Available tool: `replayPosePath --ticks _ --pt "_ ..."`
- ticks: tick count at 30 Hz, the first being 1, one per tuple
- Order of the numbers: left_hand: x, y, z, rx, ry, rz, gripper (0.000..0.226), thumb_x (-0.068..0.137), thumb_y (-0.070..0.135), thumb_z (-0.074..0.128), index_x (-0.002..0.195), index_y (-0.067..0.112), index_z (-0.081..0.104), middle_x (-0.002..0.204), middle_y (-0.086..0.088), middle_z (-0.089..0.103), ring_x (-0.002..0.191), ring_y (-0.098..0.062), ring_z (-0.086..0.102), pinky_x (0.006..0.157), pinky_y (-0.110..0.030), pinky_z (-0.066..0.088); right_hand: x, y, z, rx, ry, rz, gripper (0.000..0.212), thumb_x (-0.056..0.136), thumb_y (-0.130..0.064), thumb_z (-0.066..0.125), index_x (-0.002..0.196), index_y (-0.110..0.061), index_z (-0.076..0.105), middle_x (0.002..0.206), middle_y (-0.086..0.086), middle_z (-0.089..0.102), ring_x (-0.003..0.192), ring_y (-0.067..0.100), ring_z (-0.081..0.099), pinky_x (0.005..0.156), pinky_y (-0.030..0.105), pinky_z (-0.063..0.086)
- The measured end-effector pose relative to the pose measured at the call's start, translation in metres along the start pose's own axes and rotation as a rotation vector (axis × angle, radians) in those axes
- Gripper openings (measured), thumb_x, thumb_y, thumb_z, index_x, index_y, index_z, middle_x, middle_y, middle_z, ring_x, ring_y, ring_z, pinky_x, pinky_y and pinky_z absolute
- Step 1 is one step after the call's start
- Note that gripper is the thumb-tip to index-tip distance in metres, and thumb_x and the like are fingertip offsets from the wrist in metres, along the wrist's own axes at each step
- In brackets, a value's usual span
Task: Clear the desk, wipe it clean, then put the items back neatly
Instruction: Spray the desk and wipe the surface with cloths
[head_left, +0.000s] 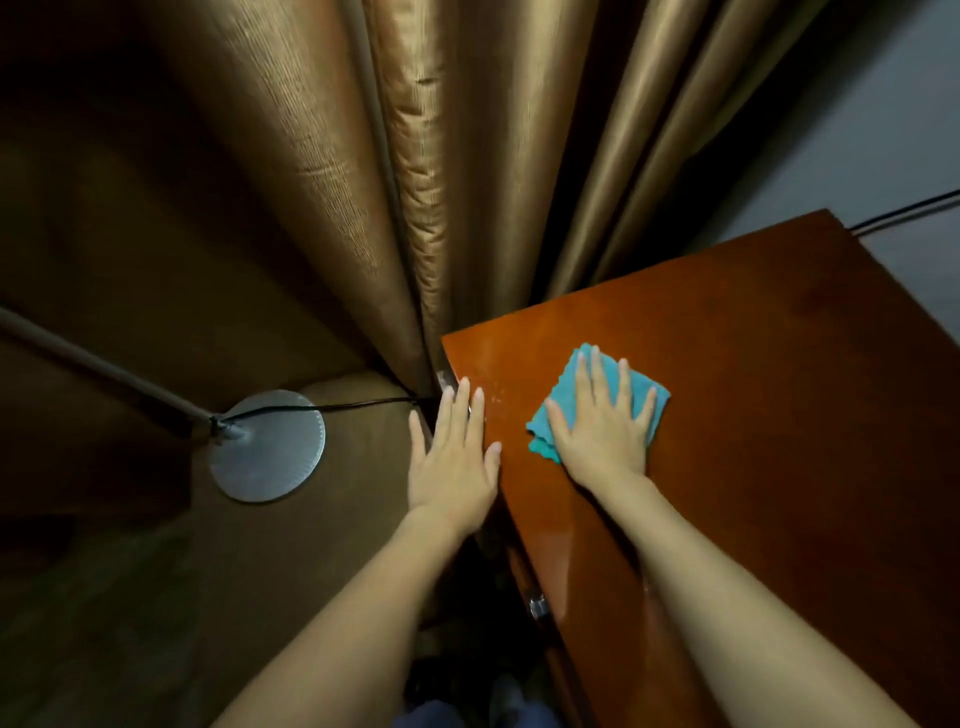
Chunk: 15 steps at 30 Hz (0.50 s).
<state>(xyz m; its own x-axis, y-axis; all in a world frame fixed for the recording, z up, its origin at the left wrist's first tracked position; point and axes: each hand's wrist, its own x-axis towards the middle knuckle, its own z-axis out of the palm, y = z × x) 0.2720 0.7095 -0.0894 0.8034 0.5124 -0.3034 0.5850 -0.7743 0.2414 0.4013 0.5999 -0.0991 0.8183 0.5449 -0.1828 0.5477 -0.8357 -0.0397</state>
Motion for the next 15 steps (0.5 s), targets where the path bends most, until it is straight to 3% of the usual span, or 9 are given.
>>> replayPosePath --ticks 4,8,12,15 --pt "0.002 0.002 0.001 0.057 -0.027 0.014 0.06 0.102 0.04 0.012 0.149 0.015 -0.016 0.157 0.001 -0.022 0.144 -0.013 -0.019 0.115 -0.044 -0.012 -0.044 -0.001 0.011 -0.054 0.015 -0.261 0.072 0.091 -0.057 0.02 0.15 -0.017 0.024 0.155 0.004 0.027 0.142 0.034 0.025 0.11 0.056 0.007" --pt "0.002 0.002 -0.001 0.058 -0.062 0.009 0.061 0.101 0.041 0.01 0.148 0.015 -0.018 0.156 0.0 -0.025 0.143 -0.013 -0.021 0.115 -0.043 -0.014 -0.092 0.052 0.013 -0.082 -0.092 -0.37 0.067 0.095 -0.06 0.014 0.149 -0.022 0.022 0.154 -0.003 0.029 0.142 0.027 0.021 0.109 0.053 0.012" --pt "0.003 0.002 0.0 0.061 -0.051 0.035 0.06 0.1 0.043 0.007 0.147 0.016 -0.021 0.155 0.0 -0.027 0.143 -0.014 -0.022 0.112 -0.042 -0.018 -0.077 0.1 0.006 -0.099 -0.075 -0.154 0.07 0.094 -0.063 0.006 0.15 -0.023 0.019 0.155 -0.004 0.026 0.142 0.027 0.026 0.112 0.054 0.014" --pt "0.003 0.004 0.002 0.054 -0.025 0.031 0.061 0.101 0.042 0.009 0.148 0.015 -0.018 0.156 -0.001 -0.025 0.144 -0.015 -0.02 0.11 -0.041 -0.02 -0.046 0.087 0.003 -0.017 -0.051 0.132 0.071 0.093 -0.062 0.007 0.152 -0.024 0.0 0.16 -0.005 -0.002 0.147 0.026 0.0 0.114 0.054 -0.001"
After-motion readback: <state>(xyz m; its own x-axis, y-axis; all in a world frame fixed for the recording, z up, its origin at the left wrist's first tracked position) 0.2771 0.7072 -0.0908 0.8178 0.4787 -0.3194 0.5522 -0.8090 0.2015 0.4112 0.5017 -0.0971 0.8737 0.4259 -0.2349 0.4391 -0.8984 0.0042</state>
